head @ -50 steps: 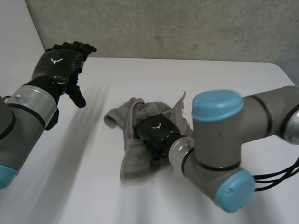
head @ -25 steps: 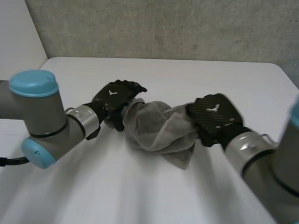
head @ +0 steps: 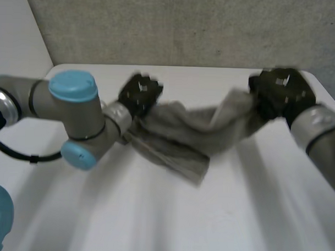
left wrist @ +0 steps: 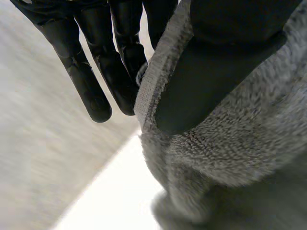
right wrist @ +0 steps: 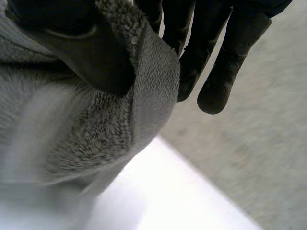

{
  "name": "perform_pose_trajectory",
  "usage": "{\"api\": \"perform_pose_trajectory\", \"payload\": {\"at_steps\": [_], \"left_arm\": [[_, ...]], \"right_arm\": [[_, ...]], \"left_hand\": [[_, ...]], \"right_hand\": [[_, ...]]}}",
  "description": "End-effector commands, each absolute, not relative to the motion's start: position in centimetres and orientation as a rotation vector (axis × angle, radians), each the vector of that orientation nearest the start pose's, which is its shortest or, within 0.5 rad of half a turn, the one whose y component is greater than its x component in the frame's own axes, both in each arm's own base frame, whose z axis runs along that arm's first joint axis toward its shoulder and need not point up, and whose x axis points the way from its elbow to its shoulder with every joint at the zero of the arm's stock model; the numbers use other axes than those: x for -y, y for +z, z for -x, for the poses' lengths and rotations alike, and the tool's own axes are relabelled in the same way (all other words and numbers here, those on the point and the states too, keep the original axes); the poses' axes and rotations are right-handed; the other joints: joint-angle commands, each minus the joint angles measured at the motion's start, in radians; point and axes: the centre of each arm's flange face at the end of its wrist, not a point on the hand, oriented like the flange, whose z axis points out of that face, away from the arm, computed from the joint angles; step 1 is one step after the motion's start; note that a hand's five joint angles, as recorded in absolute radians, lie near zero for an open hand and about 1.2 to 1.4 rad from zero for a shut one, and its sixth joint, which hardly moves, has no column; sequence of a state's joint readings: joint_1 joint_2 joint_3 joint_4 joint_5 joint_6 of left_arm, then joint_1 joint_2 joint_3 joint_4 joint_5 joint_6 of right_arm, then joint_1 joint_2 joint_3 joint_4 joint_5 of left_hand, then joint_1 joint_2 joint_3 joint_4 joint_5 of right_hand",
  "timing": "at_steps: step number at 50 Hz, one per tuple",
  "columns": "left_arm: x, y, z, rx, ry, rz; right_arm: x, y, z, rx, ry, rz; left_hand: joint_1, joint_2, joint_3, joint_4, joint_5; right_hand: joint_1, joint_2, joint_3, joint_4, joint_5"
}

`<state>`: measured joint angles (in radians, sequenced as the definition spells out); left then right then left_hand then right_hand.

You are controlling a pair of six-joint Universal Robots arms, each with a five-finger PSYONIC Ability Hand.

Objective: Fold the towel.

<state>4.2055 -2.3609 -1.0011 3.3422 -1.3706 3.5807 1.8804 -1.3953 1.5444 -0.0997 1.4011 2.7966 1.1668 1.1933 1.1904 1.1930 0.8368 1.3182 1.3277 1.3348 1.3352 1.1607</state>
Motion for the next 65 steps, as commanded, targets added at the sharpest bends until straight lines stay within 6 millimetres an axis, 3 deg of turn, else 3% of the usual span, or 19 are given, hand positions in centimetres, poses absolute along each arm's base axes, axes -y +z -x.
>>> {"api": "perform_pose_trajectory", "payload": {"at_steps": [1, 3, 4, 5, 9, 11, 14, 16, 22, 28, 31, 33, 36, 38, 41, 47, 50, 57, 65], "left_arm": [[35.5, 31.0, 35.4, -1.512, -2.784, -0.776], [34.7, 36.7, 33.5, -1.265, -2.985, -0.465], [34.7, 36.8, 33.5, -1.264, -2.986, -0.463], [33.9, 38.8, 32.8, -1.168, -3.055, -0.384], [32.6, 39.4, 32.1, -1.178, -3.07, -0.386], [32.2, 36.2, 32.1, -1.358, -2.988, -0.473], [31.6, 34.0, 32.3, -1.469, -2.928, -0.534], [30.3, 29.9, 32.1, -1.678, -2.792, -0.662], [25.9, 24.4, 31.7, -1.97, -2.563, -0.901], [22.7, 20.7, 32.1, -2.144, -2.39, -1.049], [20.4, 19.6, 32.9, -2.226, -2.32, -1.148], [18.0, 18.5, 34.0, -2.285, -2.255, -1.269], [17.0, 18.3, 34.6, -2.292, -2.243, -1.324], [15.9, 18.6, 35.5, -2.277, -2.271, -1.379], [15.8, 19.2, 35.8, -2.262, -2.3, -1.382], [16.3, 19.6, 35.7, -2.247, -2.311, -1.364], [17.5, 19.8, 35.1, -2.241, -2.299, -1.316], [23.2, 20.5, 31.0, -2.249, -2.252, -1.056], [26.8, 19.5, 26.9, -2.331, -2.139, -0.957]], "right_arm": [[32.8, 34.2, -24.3, -1.618, -2.488, 0.42], [33.3, 37.2, -24.3, -1.307, -2.6, 0.276], [33.3, 37.2, -24.3, -1.306, -2.6, 0.276], [33.1, 38.0, -24.3, -1.212, -2.611, 0.255], [32.4, 38.1, -25.1, -1.191, -2.555, 0.358], [31.7, 36.4, -26.2, -1.275, -2.395, 0.564], [31.2, 35.2, -26.8, -1.327, -2.288, 0.658], [30.7, 32.8, -27.2, -1.434, -2.113, 0.764], [31.2, 27.5, -26.2, -1.724, -1.919, 0.806], [31.8, 25.0, -24.2, -1.881, -1.904, 0.913], [32.7, 23.6, -22.7, -1.993, -1.918, 0.97], [32.8, 23.0, -22.3, -2.044, -1.914, 0.994], [32.7, 22.1, -21.8, -2.146, -1.897, 1.019], [32.6, 21.5, -21.1, -2.252, -1.885, 1.007], [32.2, 21.4, -20.7, -2.313, -1.887, 0.968], [30.9, 22.4, -20.3, -2.291, -1.953, 0.952], [28.9, 23.5, -21.0, -2.187, -2.0, 0.99], [23.6, 23.8, -22.7, -1.961, -1.968, 1.132], [20.8, 20.9, -23.1, -2.028, -1.819, 1.313]], "left_hand": [[0.229, 0.203, 0.206, 0.203, 0.385], [0.229, 0.203, 0.206, 0.203, 0.385], [0.229, 0.203, 0.206, 0.203, 0.385], [0.229, 0.203, 0.206, 0.203, 0.385], [0.229, 0.203, 0.206, 0.203, 0.385], [0.229, 0.203, 0.206, 0.203, 0.385], [0.229, 0.203, 0.206, 0.203, 0.385], [0.229, 0.203, 0.206, 0.203, 0.385], [0.229, 0.203, 0.206, 0.203, 0.385], [0.229, 0.203, 0.206, 0.203, 0.385], [0.077, 0.051, 0.054, 0.051, 0.233], [-0.337, -0.364, -0.361, -0.364, -0.182], [-0.522, -0.548, -0.545, -0.548, -0.366], [-0.869, -0.896, -0.893, -0.896, -0.714], [-0.968, -0.994, -0.991, -0.994, -0.812], [-0.983, -1.009, -1.006, -1.009, -0.827], [-0.983, -1.009, -1.006, -1.009, -0.827], [-0.98, -1.006, -1.003, -1.006, -0.824], [-0.953, -0.98, -0.977, -0.98, -0.798]], "right_hand": [[0.078, 0.069, 0.061, 0.061, 0.061], [0.078, 0.069, 0.061, 0.061, 0.061], [0.078, 0.069, 0.061, 0.061, 0.061], [0.078, 0.069, 0.061, 0.061, 0.061], [0.078, 0.069, 0.061, 0.061, 0.061], [0.078, 0.069, 0.061, 0.061, 0.061], [0.078, 0.069, 0.061, 0.061, 0.061], [0.078, 0.069, 0.061, 0.061, 0.061], [0.056, 0.046, 0.039, 0.039, 0.039], [0.026, 0.017, 0.01, 0.009, 0.009], [-0.085, -0.095, -0.102, -0.102, -0.102], [-0.138, -0.148, -0.155, -0.155, -0.155], [-0.326, -0.336, -0.343, -0.343, -0.343], [-0.857, -0.867, -0.874, -0.875, -0.874], [-1.144, -1.153, -1.16, -1.161, -1.161], [-1.144, -1.153, -1.16, -1.161, -1.161], [-1.144, -1.153, -1.16, -1.161, -1.161], [-1.144, -1.153, -1.16, -1.161, -1.161], [-1.144, -1.153, -1.16, -1.161, -1.161]]}}
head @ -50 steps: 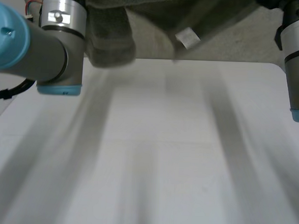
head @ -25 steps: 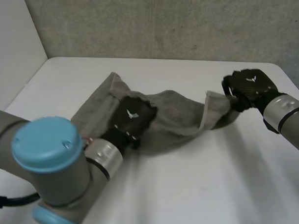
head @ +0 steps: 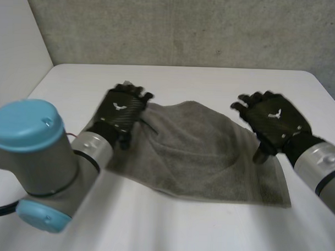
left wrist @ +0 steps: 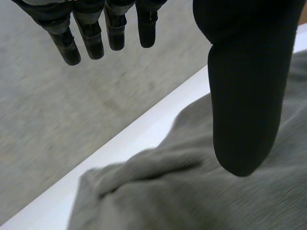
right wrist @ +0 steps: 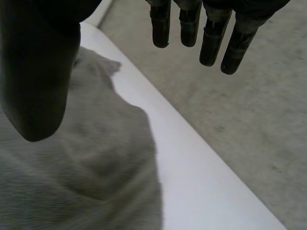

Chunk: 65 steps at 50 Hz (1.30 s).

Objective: Fold the towel.

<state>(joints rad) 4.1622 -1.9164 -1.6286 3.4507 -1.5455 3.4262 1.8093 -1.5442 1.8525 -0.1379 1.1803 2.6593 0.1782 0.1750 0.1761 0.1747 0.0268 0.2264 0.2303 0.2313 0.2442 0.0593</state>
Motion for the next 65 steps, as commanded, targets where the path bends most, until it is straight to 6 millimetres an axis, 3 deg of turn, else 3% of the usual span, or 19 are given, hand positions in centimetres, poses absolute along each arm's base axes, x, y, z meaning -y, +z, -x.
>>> {"api": "perform_pose_trajectory", "payload": {"at_steps": [1, 3, 8, 13, 20, 30, 65], "left_arm": [[26.8, 19.5, 26.9, -2.331, -2.138, -0.957], [27.0, 18.7, 26.1, -2.401, -2.093, -0.998], [26.4, 17.5, 25.6, -2.502, -2.035, -1.083], [26.3, 16.9, 24.7, -2.539, -1.999, -1.07], [26.3, 16.6, 23.8, -2.559, -1.976, -1.034], [26.3, 16.5, 23.6, -2.558, -1.974, -1.023], [26.3, 17.3, 23.6, -2.53, -2.013, -1.019]], "right_arm": [[20.8, 20.9, -23.1, -2.028, -1.819, 1.314], [20.3, 19.5, -22.5, -2.125, -1.755, 1.392], [20.7, 17.9, -21.3, -2.286, -1.708, 1.388], [20.3, 16.9, -21.2, -2.29, -1.697, 1.38], [21.5, 15.7, -19.8, -2.311, -1.744, 1.313], [22.6, 12.9, -18.5, -2.359, -1.619, 1.258], [25.6, 11.2, -18.8, -2.345, -1.681, 1.267]], "left_hand": [[0.035, 0.039, 0.037, 0.039, 0.012], [0.038, 0.041, 0.04, 0.042, 0.015], [0.05, 0.053, 0.052, 0.054, 0.027], [0.05, 0.053, 0.052, 0.054, 0.027], [0.05, 0.053, 0.052, 0.054, 0.027], [0.05, 0.053, 0.052, 0.054, 0.027], [0.047, 0.05, 0.049, 0.051, 0.024]], "right_hand": [[-0.052, -0.056, -0.057, -0.07, -0.059], [-0.052, -0.056, -0.057, -0.07, -0.059], [-0.052, -0.056, -0.057, -0.07, -0.059], [-0.042, -0.046, -0.047, -0.06, -0.049], [-0.042, -0.046, -0.047, -0.059, -0.049], [-0.042, -0.046, -0.047, -0.059, -0.049], [0.176, 0.172, 0.171, 0.158, 0.168]]}}
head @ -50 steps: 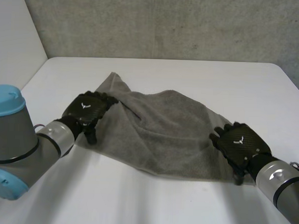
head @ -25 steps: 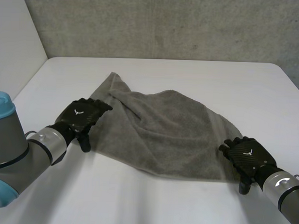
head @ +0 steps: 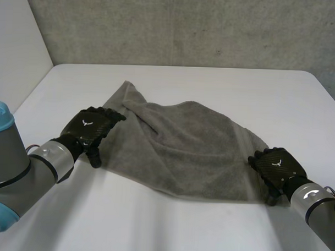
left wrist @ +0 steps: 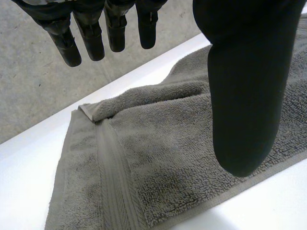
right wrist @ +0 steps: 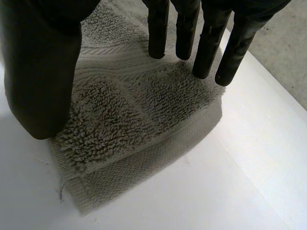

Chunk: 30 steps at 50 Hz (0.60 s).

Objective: Fold the towel.

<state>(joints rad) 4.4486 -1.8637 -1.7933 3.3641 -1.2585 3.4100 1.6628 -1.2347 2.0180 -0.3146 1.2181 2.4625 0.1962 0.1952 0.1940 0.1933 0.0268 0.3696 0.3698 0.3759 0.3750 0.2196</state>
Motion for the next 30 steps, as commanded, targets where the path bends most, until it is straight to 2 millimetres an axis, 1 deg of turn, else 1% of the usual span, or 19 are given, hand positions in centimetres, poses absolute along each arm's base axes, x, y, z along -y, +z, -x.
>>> {"api": "perform_pose_trajectory", "payload": {"at_steps": [1, 8, 12, 14, 15, 17, 22, 26, 28, 29, 30], "left_arm": [[26.3, 17.3, 23.6, -2.528, -2.015, -1.019], [26.3, 17.4, 23.6, -2.523, -2.021, -1.018], [26.3, 17.5, 23.6, -2.521, -2.023, -1.018], [26.3, 17.5, 23.6, -2.52, -2.025, -1.018], [26.3, 17.5, 23.6, -2.52, -2.025, -1.018], [26.2, 17.7, 23.6, -2.514, -2.031, -1.017], [26.3, 17.8, 23.6, -2.511, -2.034, -1.015], [26.3, 17.8, 23.6, -2.512, -2.035, -1.013], [26.3, 17.9, 23.6, -2.509, -2.039, -1.013], [26.3, 17.9, 23.6, -2.509, -2.039, -1.013], [26.3, 17.9, 23.6, -2.509, -2.039, -1.013]], "right_arm": [[25.7, 11.3, -18.8, -2.342, -1.687, 1.267], [26.4, 11.6, -18.9, -2.327, -1.724, 1.269], [26.8, 11.3, -18.8, -2.341, -1.722, 1.268], [27.3, 11.2, -18.7, -2.364, -1.733, 1.258], [27.3, 11.2, -18.7, -2.364, -1.733, 1.258], [27.9, 11.5, -18.6, -2.37, -1.769, 1.251], [28.5, 11.8, -18.6, -2.36, -1.796, 1.25], [28.7, 11.5, -18.6, -2.363, -1.788, 1.253], [28.8, 11.5, -18.6, -2.362, -1.792, 1.251], [28.8, 11.5, -18.6, -2.362, -1.792, 1.251], [28.9, 11.6, -18.6, -2.36, -1.796, 1.25]], "left_hand": [[0.029, 0.03, 0.031, 0.032, 0.024], [0.029, 0.03, 0.031, 0.032, 0.024], [0.029, 0.03, 0.031, 0.032, 0.024], [0.029, 0.03, 0.031, 0.032, 0.024], [0.029, 0.03, 0.031, 0.032, 0.024], [0.029, 0.03, 0.031, 0.032, 0.024], [0.029, 0.03, 0.031, 0.032, 0.024], [0.029, 0.03, 0.031, 0.032, 0.024], [0.029, 0.03, 0.031, 0.032, 0.024], [0.029, 0.03, 0.031, 0.032, 0.024], [0.029, 0.03, 0.031, 0.032, 0.024]], "right_hand": [[0.038, 0.038, 0.032, 0.033, 0.014], [0.126, 0.126, 0.12, 0.121, 0.102], [0.156, 0.156, 0.149, 0.15, 0.131], [0.229, 0.229, 0.222, 0.223, 0.204], [0.229, 0.229, 0.223, 0.224, 0.205], [0.311, 0.311, 0.305, 0.306, 0.287], [0.341, 0.341, 0.334, 0.335, 0.316], [0.382, 0.382, 0.376, 0.376, 0.357], [0.49, 0.49, 0.484, 0.485, 0.465], [0.49, 0.49, 0.484, 0.485, 0.466], [0.569, 0.569, 0.563, 0.564, 0.544]]}}
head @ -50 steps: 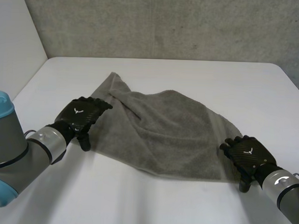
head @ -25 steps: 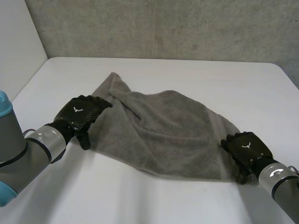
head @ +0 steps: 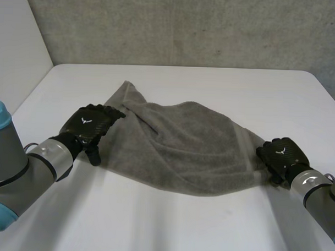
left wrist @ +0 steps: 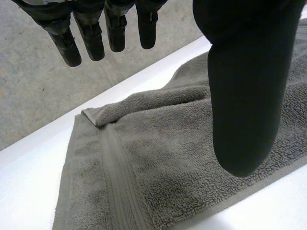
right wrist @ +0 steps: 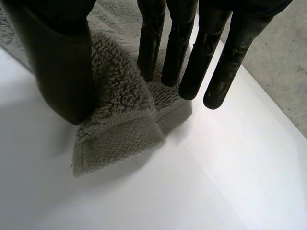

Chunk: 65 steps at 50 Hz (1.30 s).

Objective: Fold the towel.

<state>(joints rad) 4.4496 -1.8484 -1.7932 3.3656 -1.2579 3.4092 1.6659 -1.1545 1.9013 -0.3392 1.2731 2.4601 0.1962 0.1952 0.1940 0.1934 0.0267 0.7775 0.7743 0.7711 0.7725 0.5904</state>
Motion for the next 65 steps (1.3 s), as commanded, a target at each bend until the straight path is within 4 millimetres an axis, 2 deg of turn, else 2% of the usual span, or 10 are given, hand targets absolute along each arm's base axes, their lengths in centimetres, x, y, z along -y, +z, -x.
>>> {"api": "perform_pose_trajectory", "payload": {"at_steps": [1, 6, 9, 15, 17, 25, 32, 46, 54, 65], "left_arm": [[26.3, 17.9, 23.6, -2.509, -2.039, -1.013], [26.3, 17.9, 23.6, -2.501, -2.047, -1.016], [26.3, 17.8, 23.6, -2.501, -2.046, -1.014], [26.5, 17.5, 23.3, -2.508, -2.033, -1.005], [26.9, 17.4, 22.9, -2.509, -2.025, -0.985], [28.8, 16.1, 22.1, -2.483, -2.023, -0.945], [30.3, 14.7, 21.7, -2.524, -1.978, -0.924], [32.0, 12.1, 22.8, -2.623, -1.868, -0.962], [31.4, 11.6, 23.7, -2.724, -1.749, -1.005], [31.2, 11.4, 24.1, -2.734, -1.73, -1.027]], "right_arm": [[28.9, 11.6, -18.6, -2.36, -1.796, 1.25], [29.3, 12.1, -18.4, -2.36, -1.825, 1.229], [29.4, 12.4, -18.3, -2.353, -1.843, 1.227], [30.3, 15.1, -17.4, -2.337, -1.969, 1.154], [31.1, 15.9, -16.4, -2.36, -1.99, 1.033], [32.7, 17.7, -14.3, -2.377, -2.053, 0.822], [33.3, 17.5, -12.0, -2.463, -2.024, 0.752], [32.6, 16.8, -12.4, -2.475, -1.968, 0.768], [32.6, 16.6, -12.4, -2.482, -1.956, 0.769], [32.5, 16.5, -12.4, -2.478, -1.953, 0.772]], "left_hand": [[0.029, 0.03, 0.031, 0.032, 0.024], [0.032, 0.033, 0.034, 0.035, 0.027], [0.032, 0.033, 0.034, 0.035, 0.027], [0.032, 0.033, 0.034, 0.035, 0.027], [0.032, 0.033, 0.034, 0.035, 0.027], [0.038, 0.039, 0.04, 0.041, 0.033], [0.038, 0.039, 0.04, 0.041, 0.033], [0.061, 0.062, 0.064, 0.064, 0.056], [0.061, 0.062, 0.064, 0.064, 0.056], [0.064, 0.065, 0.066, 0.067, 0.059]], "right_hand": [[0.162, 0.165, 0.168, 0.167, 0.174], [0.618, 0.621, 0.624, 0.623, 0.63], [0.619, 0.622, 0.625, 0.624, 0.631], [0.619, 0.622, 0.625, 0.624, 0.631], [0.619, 0.622, 0.625, 0.624, 0.631], [0.619, 0.622, 0.625, 0.624, 0.631], [0.619, 0.622, 0.625, 0.624, 0.631], [0.619, 0.622, 0.625, 0.624, 0.631], [0.619, 0.622, 0.625, 0.624, 0.631], [0.619, 0.622, 0.625, 0.624, 0.631]]}}
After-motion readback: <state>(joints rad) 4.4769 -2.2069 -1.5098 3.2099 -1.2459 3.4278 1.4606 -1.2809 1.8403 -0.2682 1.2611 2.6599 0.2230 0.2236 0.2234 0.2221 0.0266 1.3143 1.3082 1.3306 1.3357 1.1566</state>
